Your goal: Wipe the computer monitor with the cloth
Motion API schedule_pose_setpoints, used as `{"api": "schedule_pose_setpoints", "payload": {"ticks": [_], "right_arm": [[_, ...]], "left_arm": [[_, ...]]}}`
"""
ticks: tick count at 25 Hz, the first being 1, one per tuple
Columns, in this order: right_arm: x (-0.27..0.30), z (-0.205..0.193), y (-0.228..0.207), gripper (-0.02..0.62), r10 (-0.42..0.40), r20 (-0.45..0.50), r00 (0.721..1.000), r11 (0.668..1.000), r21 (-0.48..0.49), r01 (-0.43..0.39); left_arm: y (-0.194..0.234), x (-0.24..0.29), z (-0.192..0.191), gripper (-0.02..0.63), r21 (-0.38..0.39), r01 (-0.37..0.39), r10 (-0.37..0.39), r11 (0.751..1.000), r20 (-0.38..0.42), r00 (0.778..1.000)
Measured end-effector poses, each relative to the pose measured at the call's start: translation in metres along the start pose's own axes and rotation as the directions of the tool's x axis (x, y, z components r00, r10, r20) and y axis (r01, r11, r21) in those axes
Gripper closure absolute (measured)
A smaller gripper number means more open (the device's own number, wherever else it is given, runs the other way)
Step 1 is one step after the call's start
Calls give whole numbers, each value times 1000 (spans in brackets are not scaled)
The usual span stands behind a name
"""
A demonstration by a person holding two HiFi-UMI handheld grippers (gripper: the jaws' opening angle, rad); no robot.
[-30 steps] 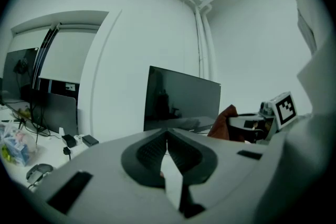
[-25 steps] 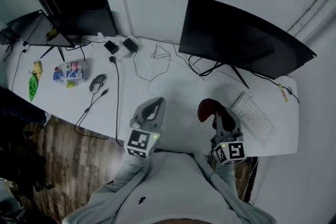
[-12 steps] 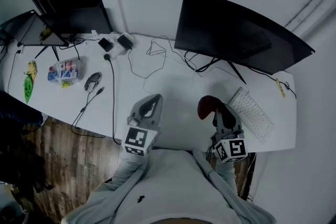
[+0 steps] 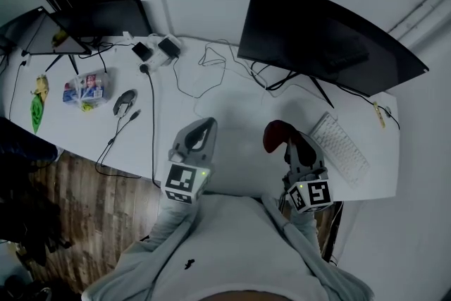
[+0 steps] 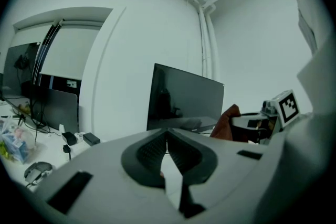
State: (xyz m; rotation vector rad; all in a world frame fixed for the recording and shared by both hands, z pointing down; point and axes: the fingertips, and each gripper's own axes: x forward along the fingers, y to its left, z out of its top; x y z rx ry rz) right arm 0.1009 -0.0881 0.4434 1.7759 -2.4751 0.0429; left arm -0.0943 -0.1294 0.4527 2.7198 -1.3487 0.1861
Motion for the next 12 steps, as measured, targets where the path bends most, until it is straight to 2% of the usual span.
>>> {"api": "schedule_pose_setpoints", "payload": {"ticks": [6,12], "right_arm": [[3,5,-3,560,-16,12,1000,1000,5,16],[0,4,-10,560,-42,18,999,998,39,42]], "left_arm": [[2,1,-1,584,1,-1,1,1000,-4,1000],[-4,7,-2,584,11,28,-28,1000,-16,999]]}}
